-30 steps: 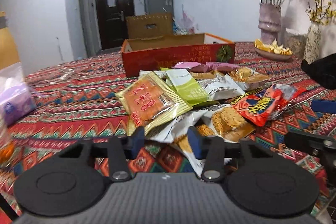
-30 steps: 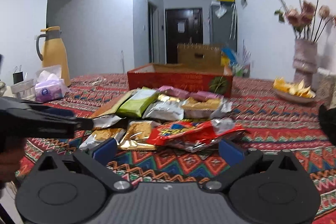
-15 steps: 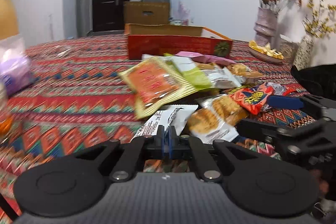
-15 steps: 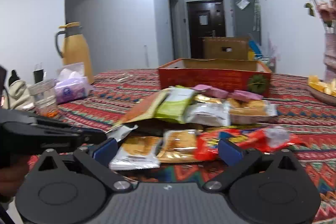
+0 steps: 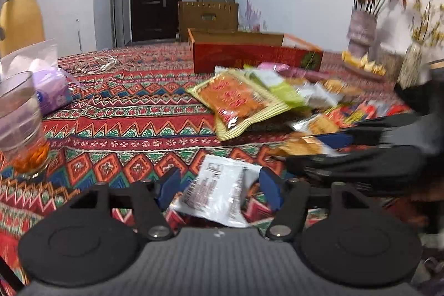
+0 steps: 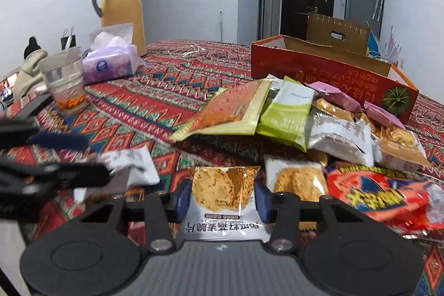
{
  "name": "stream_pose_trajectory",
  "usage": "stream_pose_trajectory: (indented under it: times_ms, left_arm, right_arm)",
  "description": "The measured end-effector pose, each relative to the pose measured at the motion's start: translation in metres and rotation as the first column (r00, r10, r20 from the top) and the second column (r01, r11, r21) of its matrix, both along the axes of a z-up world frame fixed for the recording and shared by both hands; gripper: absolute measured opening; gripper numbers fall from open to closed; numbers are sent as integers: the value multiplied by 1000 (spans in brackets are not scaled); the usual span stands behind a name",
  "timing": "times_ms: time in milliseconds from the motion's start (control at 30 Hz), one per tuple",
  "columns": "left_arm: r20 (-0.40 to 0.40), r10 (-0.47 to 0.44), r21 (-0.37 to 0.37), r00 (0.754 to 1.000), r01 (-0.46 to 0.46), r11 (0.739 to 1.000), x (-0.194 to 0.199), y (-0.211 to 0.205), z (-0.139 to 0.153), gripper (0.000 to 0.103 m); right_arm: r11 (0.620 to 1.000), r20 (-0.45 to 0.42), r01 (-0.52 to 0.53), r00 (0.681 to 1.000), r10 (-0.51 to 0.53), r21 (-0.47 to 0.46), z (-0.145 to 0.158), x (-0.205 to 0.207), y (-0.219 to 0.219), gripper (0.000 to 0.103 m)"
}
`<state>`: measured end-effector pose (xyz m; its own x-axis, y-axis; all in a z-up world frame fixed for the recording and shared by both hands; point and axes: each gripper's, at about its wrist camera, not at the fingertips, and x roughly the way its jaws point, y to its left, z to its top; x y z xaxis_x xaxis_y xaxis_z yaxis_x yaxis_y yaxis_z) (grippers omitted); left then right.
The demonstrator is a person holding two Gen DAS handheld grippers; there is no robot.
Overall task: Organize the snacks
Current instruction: 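Grasp a white snack packet with the left tool while the right tool grasps a biscuit packet, then carry both packets into the orange box and open both tools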
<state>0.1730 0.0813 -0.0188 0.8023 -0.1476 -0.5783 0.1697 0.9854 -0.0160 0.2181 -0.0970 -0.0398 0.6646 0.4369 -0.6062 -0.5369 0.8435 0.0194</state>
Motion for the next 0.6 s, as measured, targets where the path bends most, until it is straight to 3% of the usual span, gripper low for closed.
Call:
stream_pose_trajectory:
  times_ms: [67, 167, 233, 300, 467, 600]
  left_arm:
    - [-39, 1, 36, 999, 1, 999, 12, -2, -6, 65]
    - [-69, -17, 24, 997, 19, 1000, 20, -2, -14, 64]
    - [-65, -26, 23, 998, 27, 999, 16, -5, -13, 46]
    - [-76, -19, -6, 997, 19, 1000, 12, -6, -12, 42]
    - [-104, 5, -57, 995, -11, 998, -5, -18, -4, 41]
    - [-74, 1, -76, 997, -7, 997, -19, -32, 10, 41]
  right_arm:
    - [1000, -9, -3, 1000, 3, -10, 1, -11, -9, 44]
    - [1000, -13, 20, 1000, -20, -17, 2, -30, -29, 44]
    - [999, -19, 49, 999, -49, -12, 3, -39, -44, 44]
    - [996, -20, 89, 996, -89, -11, 3, -47, -61, 44]
    - [981, -3, 192, 981, -192, -9, 3, -58, -96, 42]
    - [973, 16, 232, 973, -232, 23, 7, -64, -121, 42]
